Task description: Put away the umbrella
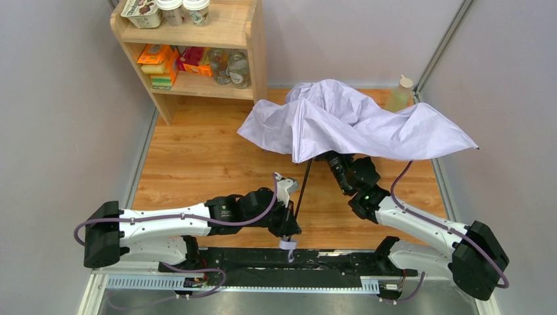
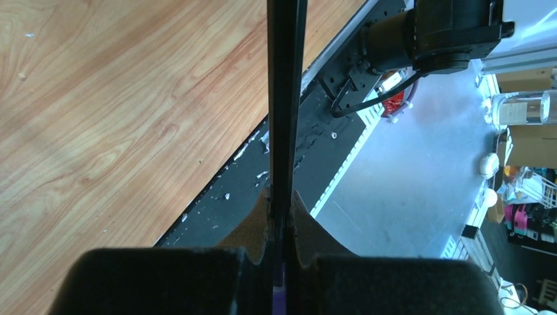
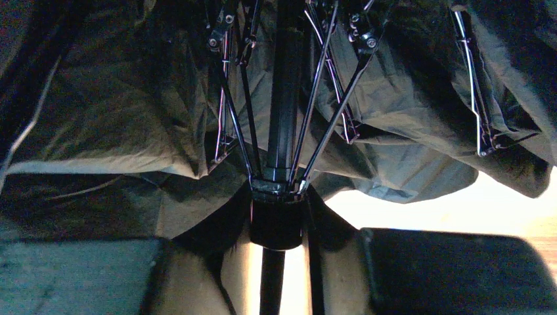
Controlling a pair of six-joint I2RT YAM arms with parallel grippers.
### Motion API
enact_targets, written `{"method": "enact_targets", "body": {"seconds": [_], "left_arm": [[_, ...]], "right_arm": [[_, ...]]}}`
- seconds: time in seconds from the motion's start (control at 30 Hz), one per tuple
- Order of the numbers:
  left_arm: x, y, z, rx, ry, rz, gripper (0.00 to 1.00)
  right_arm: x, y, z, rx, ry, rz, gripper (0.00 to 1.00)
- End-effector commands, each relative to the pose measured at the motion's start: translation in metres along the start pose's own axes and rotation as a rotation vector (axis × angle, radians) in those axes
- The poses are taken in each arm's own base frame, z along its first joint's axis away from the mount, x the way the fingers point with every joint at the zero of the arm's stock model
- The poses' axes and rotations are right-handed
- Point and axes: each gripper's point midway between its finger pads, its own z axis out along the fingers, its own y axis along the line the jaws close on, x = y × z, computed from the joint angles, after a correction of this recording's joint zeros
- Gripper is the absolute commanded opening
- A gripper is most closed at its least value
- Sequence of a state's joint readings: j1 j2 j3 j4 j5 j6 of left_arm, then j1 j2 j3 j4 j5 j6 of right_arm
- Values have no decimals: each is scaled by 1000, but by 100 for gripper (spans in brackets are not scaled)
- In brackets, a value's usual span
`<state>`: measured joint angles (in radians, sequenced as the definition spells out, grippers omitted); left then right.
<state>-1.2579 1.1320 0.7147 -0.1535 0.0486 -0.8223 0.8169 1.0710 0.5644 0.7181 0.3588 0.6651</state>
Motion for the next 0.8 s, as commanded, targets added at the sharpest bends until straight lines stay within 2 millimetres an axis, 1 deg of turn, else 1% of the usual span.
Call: {"method": "enact_targets", "body": {"seconds": [0.0, 0.03, 0.07, 0.13, 0.17, 0.23, 0.27, 0.3, 0.33, 0.37, 0.4, 0.43, 0.47, 0.5, 0.53, 0.6, 0.67, 0.7, 0.73, 0.77], "left_arm": [[-137, -73, -43, 221, -499, -20, 0], [-135, -75, -45, 240, -494, -23, 0], [-131, -73, -43, 256, -495, -33, 0], [-128, -73, -46, 290, -510, -54, 0], [-129, -74, -49, 301, -523, -61, 0], [-133, -76, -53, 311, -546, -63, 0], [-137, -79, -55, 309, -555, -48, 0], [-137, -75, -53, 282, -547, -34, 0], [-144, -80, -57, 279, -561, -25, 0], [-143, -74, -55, 237, -550, -11, 0], [-151, -80, -61, 241, -565, -5, 0], [-152, -78, -62, 221, -564, 4, 0], [-154, -80, -66, 225, -572, 8, 0], [-154, -79, -67, 221, -575, 8, 0], [-153, -76, -67, 214, -578, 1, 0], [-149, -71, -66, 207, -574, -13, 0], [-143, -69, -65, 210, -558, -21, 0], [-139, -65, -63, 203, -547, -24, 0], [-139, -64, -65, 200, -555, -31, 0], [-134, -58, -62, 187, -545, -41, 0]], "right_arm": [[47, -8, -10, 22, 285, -79, 0], [44, -8, -5, 31, 310, -61, 0], [40, -7, 0, 31, 331, -43, 0], [38, 1, 7, -19, 347, -48, 0], [42, 8, 8, -62, 371, -59, 0], [59, 7, 9, -67, 444, -47, 0], [69, 12, 5, -82, 475, -24, 0], [81, 15, -1, -87, 501, 1, 0], [99, 20, -12, -100, 530, 18, 0], [118, 25, -26, -103, 553, 28, 0], [137, 27, -42, -121, 579, 26, 0], [149, 23, -52, -91, 559, 35, 0], [155, 21, -60, -77, 550, 63, 0], [158, 22, -64, -95, 549, 91, 0], [155, 27, -63, -125, 532, 87, 0], [141, 22, -56, -70, 504, 32, 0], [121, 21, -44, -47, 484, -5, 0], [110, 18, -37, -40, 474, 6, 0], [101, 16, -34, -39, 463, 32, 0], [93, 16, -33, -53, 452, 55, 0]]}}
